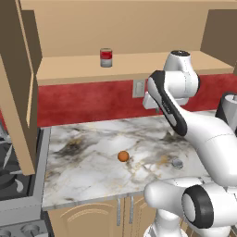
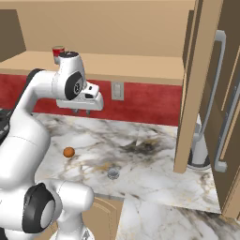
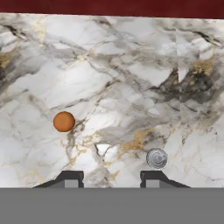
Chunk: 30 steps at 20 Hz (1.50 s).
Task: Restock the canned food cabinet by taking the new fresh canned food from the counter and placing it in the cabinet. Then, take the old canned food from the cabinet and place it on the counter.
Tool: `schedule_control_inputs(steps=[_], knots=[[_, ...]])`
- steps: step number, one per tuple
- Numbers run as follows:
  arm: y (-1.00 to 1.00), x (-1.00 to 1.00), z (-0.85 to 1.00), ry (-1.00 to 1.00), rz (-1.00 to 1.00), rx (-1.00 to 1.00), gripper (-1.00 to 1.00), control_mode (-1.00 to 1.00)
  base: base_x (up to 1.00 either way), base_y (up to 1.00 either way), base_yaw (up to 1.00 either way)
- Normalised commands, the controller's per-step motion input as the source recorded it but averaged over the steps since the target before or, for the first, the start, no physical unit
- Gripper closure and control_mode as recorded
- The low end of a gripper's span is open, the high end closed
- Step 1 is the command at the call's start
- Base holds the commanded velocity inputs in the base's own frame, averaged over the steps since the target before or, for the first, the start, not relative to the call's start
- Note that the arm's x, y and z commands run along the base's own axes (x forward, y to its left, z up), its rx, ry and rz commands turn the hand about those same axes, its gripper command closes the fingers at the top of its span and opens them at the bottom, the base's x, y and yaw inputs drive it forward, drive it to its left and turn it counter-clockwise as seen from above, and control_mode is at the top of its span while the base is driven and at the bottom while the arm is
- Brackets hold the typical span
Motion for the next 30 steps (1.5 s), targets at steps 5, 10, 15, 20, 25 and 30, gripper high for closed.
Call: schedule_control_inputs(steps=[5,10,15,20,25,30], knots=[[0.00,0.00,0.00,0.03,0.00,0.00,-1.00,-1.00,0.00,0.00,0.00],[-0.46,-0.10,-0.45,0.10,-0.06,0.01,-1.00,-1.00,0.00,0.00,0.00],[-0.88,-0.08,-0.98,0.20,-0.10,0.00,-1.00,-1.00,0.00,0.00,0.00],[-0.83,0.00,-1.00,0.29,-0.08,0.00,-1.00,-1.00,0.00,0.00,0.00],[-0.37,0.00,-0.76,0.32,-0.07,0.00,-1.00,-1.00,0.00,0.00,0.00],[-0.01,0.00,-0.40,0.15,-0.07,0.00,-1.00,-1.00,0.00,0.00,0.00]])
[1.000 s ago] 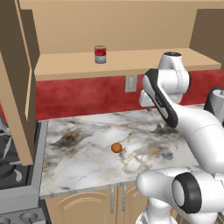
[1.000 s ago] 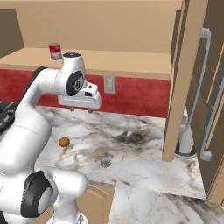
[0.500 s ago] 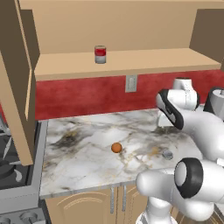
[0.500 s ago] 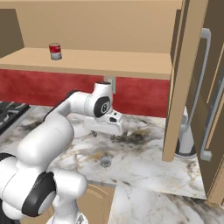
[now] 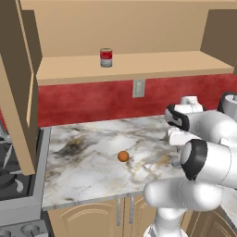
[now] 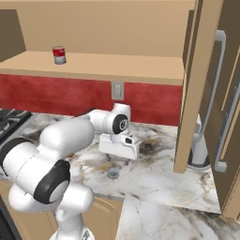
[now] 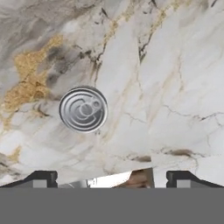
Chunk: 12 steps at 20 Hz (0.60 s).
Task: Restock the canned food cabinet by taking the new fresh canned food from the counter and placing it in the cabinet. Then, take the old canned food from the cabinet and place it on the counter.
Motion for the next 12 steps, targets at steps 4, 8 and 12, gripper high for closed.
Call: schedule_control_inputs(steps=[4,8,12], knots=[[0.12,-0.01,-0.42,0.00,-0.01,0.00,-1.00,-1.00,0.00,0.00,0.00],[0.01,-0.11,-0.49,-0.01,0.00,0.03,-1.00,-1.00,0.00,0.00,0.00],[0.04,-0.27,-0.29,0.00,0.00,0.01,-1.00,-1.00,0.00,0.00,0.00]])
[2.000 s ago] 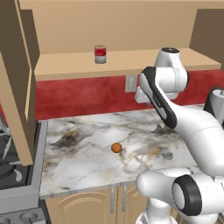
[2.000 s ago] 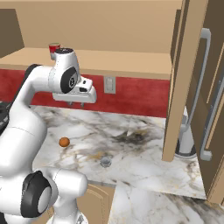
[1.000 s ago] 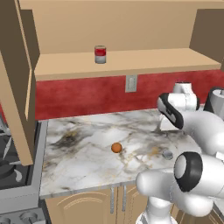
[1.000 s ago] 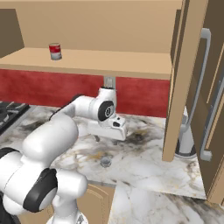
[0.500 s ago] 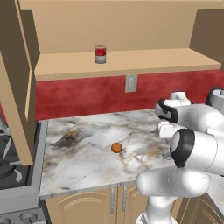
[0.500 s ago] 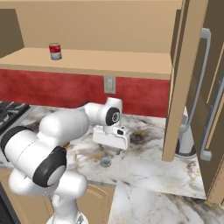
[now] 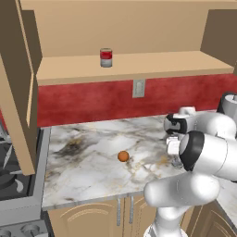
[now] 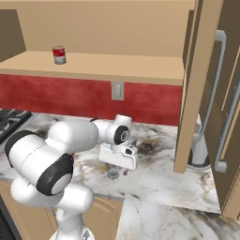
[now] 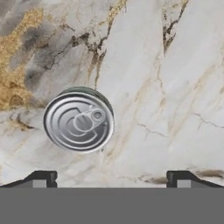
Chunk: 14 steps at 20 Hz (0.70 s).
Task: Restock the canned food cabinet by taking the new fresh canned food from the counter and placing it in the cabinet. Then, take the old canned food from the cabinet and place it on the counter.
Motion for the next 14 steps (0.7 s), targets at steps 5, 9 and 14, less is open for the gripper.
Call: schedule_control_inputs(steps=[5,9,14], knots=[[0.04,-0.02,-0.13,-0.02,0.00,0.02,-1.00,-1.00,0.00,0.00,0.00],[0.28,0.00,-0.08,-0.05,0.00,0.00,-1.00,-1.00,0.00,0.00,0.00],[0.17,0.03,-0.08,-0.07,0.00,0.00,-1.00,-1.00,0.00,0.00,0.00]])
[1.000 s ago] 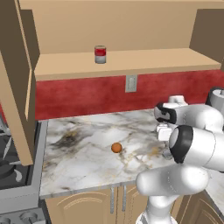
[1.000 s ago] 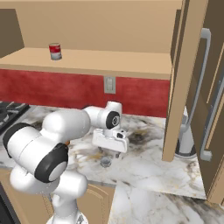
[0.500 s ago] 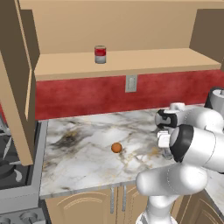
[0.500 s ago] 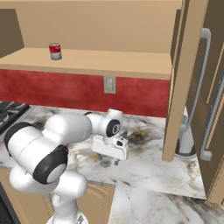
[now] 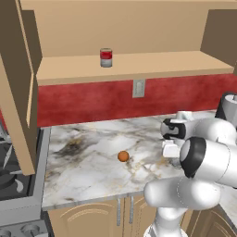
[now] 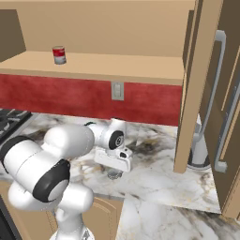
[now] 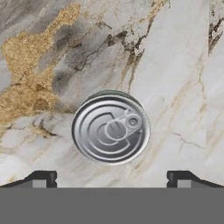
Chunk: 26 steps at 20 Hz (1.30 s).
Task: Restock the canned food cabinet by taking the new fresh canned food from the counter and placing it in the cabinet. Then, take the old canned food from the cabinet and place it on the counter.
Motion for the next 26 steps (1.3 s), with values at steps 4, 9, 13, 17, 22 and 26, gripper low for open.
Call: schedule_control_inputs(steps=[4,9,13,17,22,26], knots=[[0.07,0.01,-0.24,-0.06,0.00,0.00,-1.00,-1.00,0.00,0.00,0.00],[0.00,0.04,-0.21,-0.05,0.00,0.00,-1.00,-1.00,0.00,0.00,0.00],[0.00,0.12,-0.19,-0.09,0.00,0.00,-1.00,-1.00,0.00,0.00,0.00],[0.00,0.22,-0.17,-0.11,0.00,0.00,-1.00,-1.00,0.00,0.00,0.00],[0.00,0.17,-0.17,-0.12,0.00,0.00,-1.00,-1.00,0.00,0.00,0.00],[0.00,0.01,-0.17,-0.12,0.00,0.00,1.00,-1.00,0.00,0.00,0.00]])
